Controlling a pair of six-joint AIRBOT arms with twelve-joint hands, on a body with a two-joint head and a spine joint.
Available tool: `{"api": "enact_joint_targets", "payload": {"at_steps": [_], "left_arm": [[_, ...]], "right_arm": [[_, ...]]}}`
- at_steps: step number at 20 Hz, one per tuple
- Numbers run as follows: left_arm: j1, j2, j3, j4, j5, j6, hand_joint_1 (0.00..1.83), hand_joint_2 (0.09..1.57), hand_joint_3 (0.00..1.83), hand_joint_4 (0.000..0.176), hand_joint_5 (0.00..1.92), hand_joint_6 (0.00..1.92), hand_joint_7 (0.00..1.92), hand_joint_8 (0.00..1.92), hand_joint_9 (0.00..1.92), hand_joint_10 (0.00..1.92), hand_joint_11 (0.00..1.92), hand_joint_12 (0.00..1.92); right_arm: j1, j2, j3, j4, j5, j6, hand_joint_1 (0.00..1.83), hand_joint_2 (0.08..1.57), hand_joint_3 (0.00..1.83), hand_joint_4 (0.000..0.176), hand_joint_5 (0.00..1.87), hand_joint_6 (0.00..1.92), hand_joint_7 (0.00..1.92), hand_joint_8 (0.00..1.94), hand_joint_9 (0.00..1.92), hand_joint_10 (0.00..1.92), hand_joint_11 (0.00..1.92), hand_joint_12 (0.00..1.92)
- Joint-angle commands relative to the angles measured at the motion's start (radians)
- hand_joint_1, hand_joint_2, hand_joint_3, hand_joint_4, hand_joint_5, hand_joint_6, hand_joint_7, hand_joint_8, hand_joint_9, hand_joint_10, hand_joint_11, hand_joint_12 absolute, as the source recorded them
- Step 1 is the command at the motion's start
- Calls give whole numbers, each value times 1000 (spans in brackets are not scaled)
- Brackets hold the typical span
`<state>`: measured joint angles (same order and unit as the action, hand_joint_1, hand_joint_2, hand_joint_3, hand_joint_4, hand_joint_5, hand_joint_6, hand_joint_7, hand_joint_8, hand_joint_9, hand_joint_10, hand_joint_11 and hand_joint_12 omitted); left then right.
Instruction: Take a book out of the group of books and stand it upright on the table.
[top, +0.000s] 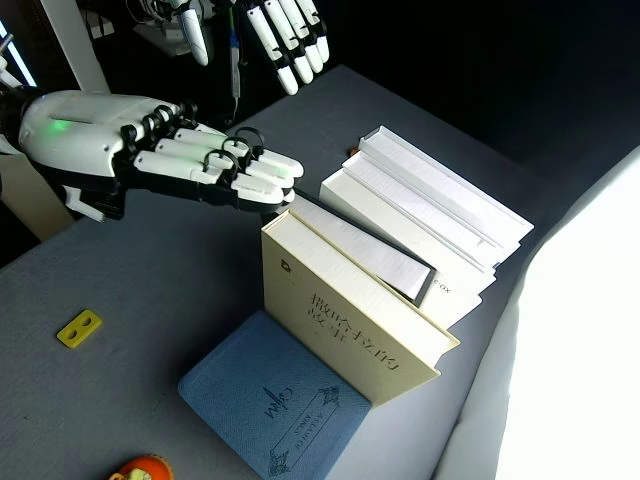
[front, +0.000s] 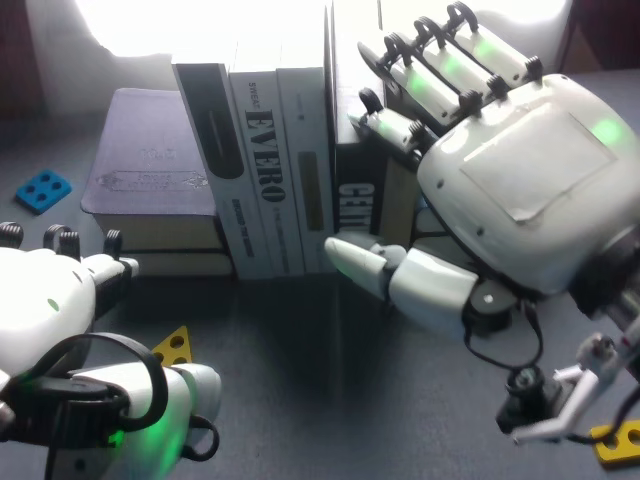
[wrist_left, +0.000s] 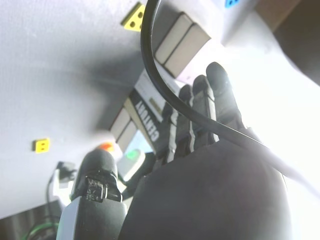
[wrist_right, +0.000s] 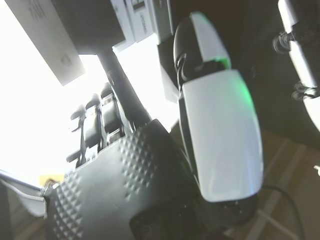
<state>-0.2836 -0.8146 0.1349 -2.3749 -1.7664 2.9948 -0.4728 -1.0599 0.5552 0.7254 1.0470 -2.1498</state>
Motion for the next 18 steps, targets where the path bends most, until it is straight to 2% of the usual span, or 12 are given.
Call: {"api": "enact_joint_targets", "payload": {"at_steps": [1, 4, 8, 11, 13, 18], "left_arm": [[-8, 2, -1, 85, 3, 4, 0, 1302, 0, 51, 80, 5, 110, 3, 80, 3, 0, 325], [-8, 2, -1, 85, 3, 4, 0, 1302, 0, 49, 99, 6, 112, 0, 88, 3, 0, 357], [-8, 2, -1, 85, 3, 4, 0, 1302, 0, 51, 84, 0, 105, 0, 77, 0, 0, 301], [-8, 2, -1, 85, 3, 4, 0, 1306, 0, 57, 87, 1, 107, 0, 90, 3, 0, 368], [-8, 2, -1, 85, 3, 4, 0, 1304, 0, 54, 89, 2, 118, 3, 108, 8, 0, 415], [-8, 2, -2, 85, 3, 4, 0, 1300, 0, 56, 102, 5, 120, 1, 101, 1, 0, 349]], "right_arm": [[0, 8, -11, -40, 51, -6, 0, 1199, 4, 0, 568, 206, 1, 0, 0, 0, 0, 0], [-4, 37, -58, -39, 42, -19, 0, 1199, 3, 0, 551, 197, 0, 0, 0, 0, 0, 0], [-9, 65, -103, -38, 37, -68, 0, 1195, 2, 0, 556, 198, 7, 3, 0, 0, 0, 0], [-22, 78, -122, -38, 29, -86, 0, 1197, 2, 0, 550, 193, 3, 1, 0, 0, 0, 0], [-33, 83, -136, -38, 29, -100, 0, 1202, 4, 0, 540, 188, 0, 0, 0, 0, 0, 0], [-50, 97, -168, -39, 22, -122, 0, 1199, 2, 0, 520, 178, 0, 0, 0, 0, 0, 0]]}}
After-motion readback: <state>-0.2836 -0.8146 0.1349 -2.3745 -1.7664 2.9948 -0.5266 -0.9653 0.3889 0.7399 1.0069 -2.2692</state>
